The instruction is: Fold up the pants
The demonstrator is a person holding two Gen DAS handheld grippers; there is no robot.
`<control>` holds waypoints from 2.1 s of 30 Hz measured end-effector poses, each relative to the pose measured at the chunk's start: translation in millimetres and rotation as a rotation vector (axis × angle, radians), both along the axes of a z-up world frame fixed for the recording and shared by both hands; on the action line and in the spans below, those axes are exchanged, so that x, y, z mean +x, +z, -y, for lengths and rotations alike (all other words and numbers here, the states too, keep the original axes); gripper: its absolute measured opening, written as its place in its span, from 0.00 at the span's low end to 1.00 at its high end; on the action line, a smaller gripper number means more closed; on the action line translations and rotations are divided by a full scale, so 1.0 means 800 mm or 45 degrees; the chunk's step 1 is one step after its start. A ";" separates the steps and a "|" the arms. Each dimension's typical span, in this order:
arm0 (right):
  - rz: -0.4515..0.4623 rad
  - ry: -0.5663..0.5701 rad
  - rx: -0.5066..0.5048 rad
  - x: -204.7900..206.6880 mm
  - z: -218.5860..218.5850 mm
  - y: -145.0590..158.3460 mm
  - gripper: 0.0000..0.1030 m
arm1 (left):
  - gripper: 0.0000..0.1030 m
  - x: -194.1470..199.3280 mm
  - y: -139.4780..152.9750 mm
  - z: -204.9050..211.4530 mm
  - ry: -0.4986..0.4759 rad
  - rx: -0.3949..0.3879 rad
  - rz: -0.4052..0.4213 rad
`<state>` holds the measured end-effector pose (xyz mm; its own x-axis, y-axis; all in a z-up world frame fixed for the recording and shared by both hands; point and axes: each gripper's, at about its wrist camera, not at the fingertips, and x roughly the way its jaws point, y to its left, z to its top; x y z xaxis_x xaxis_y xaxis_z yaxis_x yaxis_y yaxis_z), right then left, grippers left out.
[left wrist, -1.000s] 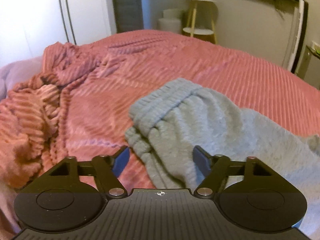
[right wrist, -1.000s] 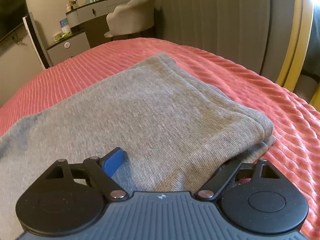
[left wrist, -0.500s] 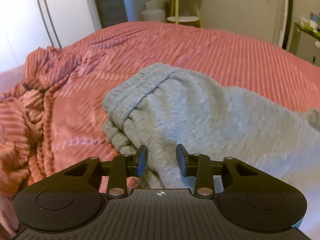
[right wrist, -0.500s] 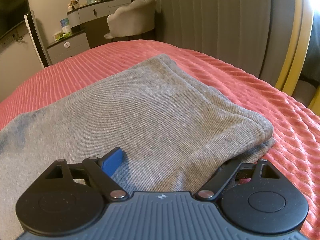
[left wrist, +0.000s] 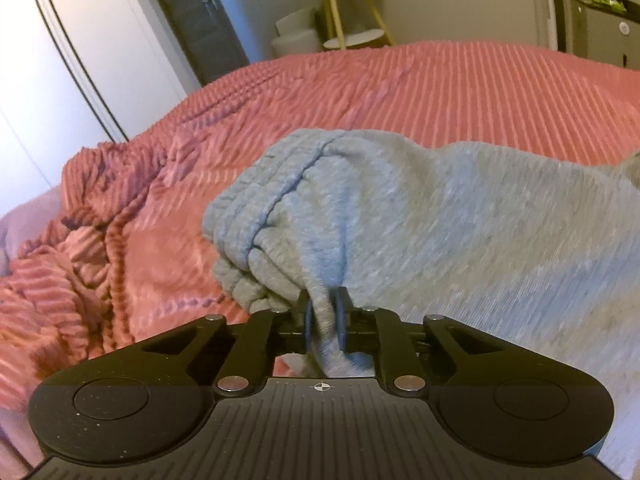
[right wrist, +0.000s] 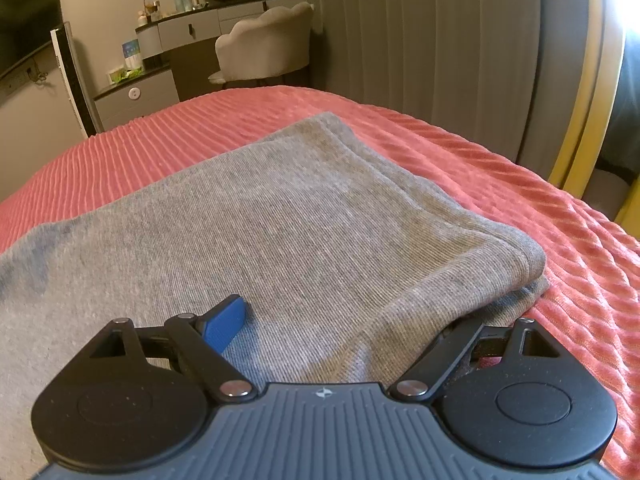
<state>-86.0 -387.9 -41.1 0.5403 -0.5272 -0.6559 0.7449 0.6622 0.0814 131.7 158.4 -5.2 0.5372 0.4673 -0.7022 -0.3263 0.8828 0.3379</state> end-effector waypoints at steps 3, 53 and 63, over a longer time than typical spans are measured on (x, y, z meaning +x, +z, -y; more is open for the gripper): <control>0.002 0.003 0.001 0.000 0.001 0.000 0.84 | 0.28 -0.005 -0.005 -0.002 0.022 0.090 -0.014; 0.029 0.162 -0.121 0.032 -0.016 0.018 0.83 | 0.37 0.042 0.011 0.371 -0.953 -0.347 0.006; -0.182 -0.401 -0.328 -0.012 0.048 0.021 0.83 | 0.52 0.032 0.030 0.358 -0.737 -0.093 0.104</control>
